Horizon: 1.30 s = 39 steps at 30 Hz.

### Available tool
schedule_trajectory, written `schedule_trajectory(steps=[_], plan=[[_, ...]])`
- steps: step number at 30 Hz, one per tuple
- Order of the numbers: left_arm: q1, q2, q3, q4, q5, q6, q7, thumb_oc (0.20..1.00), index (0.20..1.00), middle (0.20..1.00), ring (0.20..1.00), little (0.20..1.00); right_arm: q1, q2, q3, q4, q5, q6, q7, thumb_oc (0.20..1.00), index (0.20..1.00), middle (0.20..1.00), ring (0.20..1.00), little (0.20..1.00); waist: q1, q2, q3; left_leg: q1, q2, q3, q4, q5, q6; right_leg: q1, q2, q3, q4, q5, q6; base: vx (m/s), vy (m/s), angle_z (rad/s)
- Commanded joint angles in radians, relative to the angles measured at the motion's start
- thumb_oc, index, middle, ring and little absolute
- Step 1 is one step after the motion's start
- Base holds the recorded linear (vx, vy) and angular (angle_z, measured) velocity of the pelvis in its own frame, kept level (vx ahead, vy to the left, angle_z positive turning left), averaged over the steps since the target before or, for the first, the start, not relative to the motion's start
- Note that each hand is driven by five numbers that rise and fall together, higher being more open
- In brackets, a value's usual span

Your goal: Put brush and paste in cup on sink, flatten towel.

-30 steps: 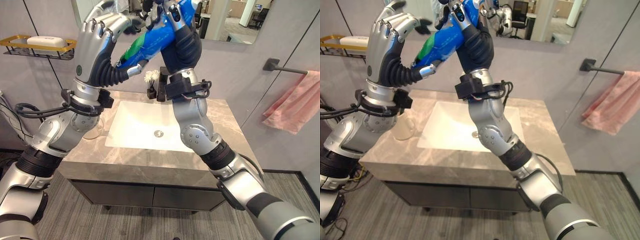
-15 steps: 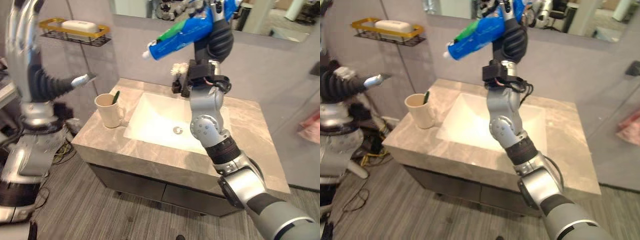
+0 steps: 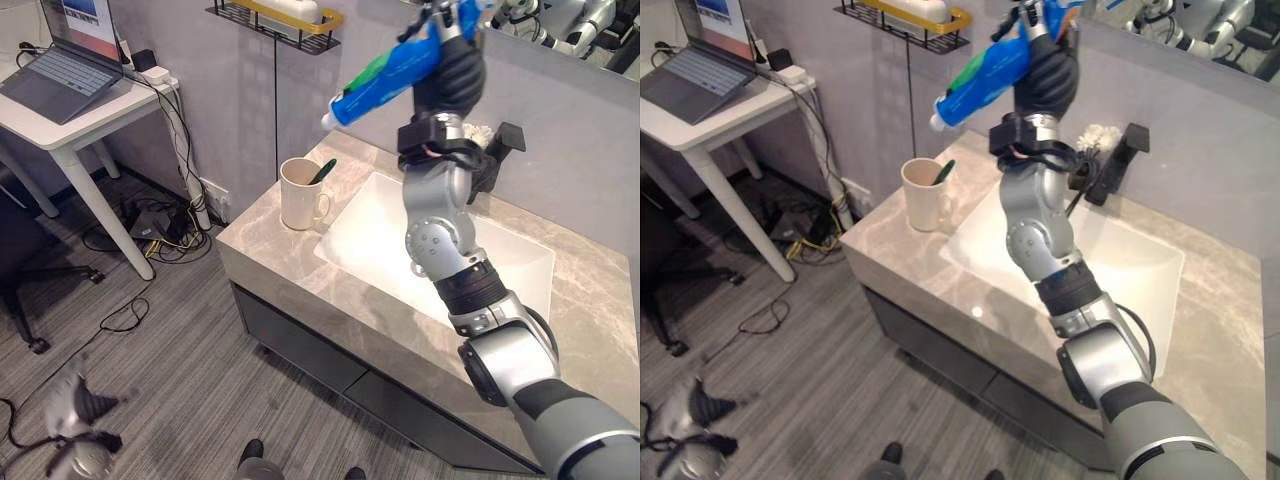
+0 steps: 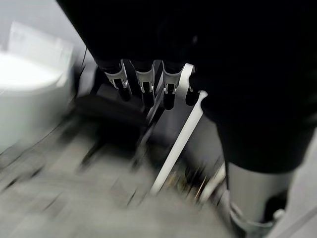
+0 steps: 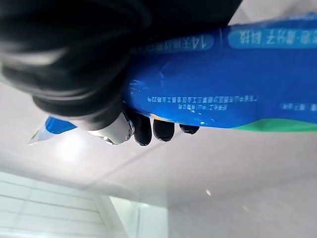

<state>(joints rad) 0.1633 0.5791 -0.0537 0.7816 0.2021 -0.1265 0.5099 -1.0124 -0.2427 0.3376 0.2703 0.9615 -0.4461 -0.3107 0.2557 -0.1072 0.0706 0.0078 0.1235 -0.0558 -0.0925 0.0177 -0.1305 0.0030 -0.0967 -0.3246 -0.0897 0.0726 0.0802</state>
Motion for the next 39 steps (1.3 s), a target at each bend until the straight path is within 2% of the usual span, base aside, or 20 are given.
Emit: schedule_trajectory(steps=[1,6,8,12,27,39], plan=[[-0.079,0.055,-0.057,0.036,0.013,0.007,-0.049,1.000,1.000,1.000,1.000,1.000,-0.143,-0.018,0.021,0.055,-0.057,0.014,0.050,0.200,0.200,0.200,0.200,0.200,-0.025,-0.004,-0.047,-0.037,-0.036,-0.014,0.005,0.022,0.043,0.095,-0.083,0.002,0.072,-0.079,0.073,0.00,0.051,0.21],[-0.081,-0.017,-0.137,0.216,0.028,0.031,-0.076,1.000,1.000,1.000,1.000,1.000,-0.149,-0.016,0.070,0.104,-0.094,0.047,0.035,0.200,0.200,0.200,0.200,0.200,-0.033,-0.003,-0.042,-0.044,-0.048,-0.016,0.005,0.019,0.053,0.086,-0.094,0.004,0.080,-0.070,0.079,0.00,0.053,0.04],[-0.085,-0.061,-0.150,0.326,0.004,0.047,-0.089,1.000,1.000,1.000,1.000,1.000,-0.156,0.003,0.072,0.162,-0.122,0.058,0.017,0.200,0.200,0.200,0.200,0.200,-0.032,0.000,-0.040,-0.047,-0.056,-0.014,0.005,0.017,0.058,0.086,-0.102,0.004,0.074,-0.060,0.084,0.01,0.073,-0.01],[-0.100,-0.090,-0.158,0.407,-0.007,0.056,-0.095,1.000,1.000,1.000,1.000,1.000,-0.181,-0.015,0.073,0.219,-0.172,0.071,-0.004,0.200,0.200,0.200,0.200,0.200,-0.026,0.002,-0.041,-0.057,-0.074,-0.017,0.005,0.015,0.064,0.091,-0.115,-0.001,0.056,-0.045,0.093,0.01,0.070,0.01],[-0.153,-0.094,-0.200,0.415,-0.030,0.046,-0.093,1.000,1.000,1.000,1.000,1.000,-0.252,-0.016,0.060,0.269,-0.215,0.067,-0.059,0.200,0.200,0.200,0.200,0.200,-0.006,-0.005,-0.026,-0.091,-0.116,-0.029,0.005,0.012,0.082,0.083,-0.148,-0.009,0.036,-0.006,0.114,0.01,0.040,0.01],[-0.191,-0.091,-0.249,0.425,-0.034,0.037,-0.101,1.000,1.000,1.000,1.000,1.000,-0.334,-0.068,0.065,0.351,-0.246,0.072,-0.090,0.200,0.200,0.200,0.200,0.200,0.008,-0.037,0.001,-0.134,-0.129,-0.059,0.005,0.022,0.084,0.070,-0.150,-0.032,0.029,0.022,0.124,0.01,0.002,0.05]])
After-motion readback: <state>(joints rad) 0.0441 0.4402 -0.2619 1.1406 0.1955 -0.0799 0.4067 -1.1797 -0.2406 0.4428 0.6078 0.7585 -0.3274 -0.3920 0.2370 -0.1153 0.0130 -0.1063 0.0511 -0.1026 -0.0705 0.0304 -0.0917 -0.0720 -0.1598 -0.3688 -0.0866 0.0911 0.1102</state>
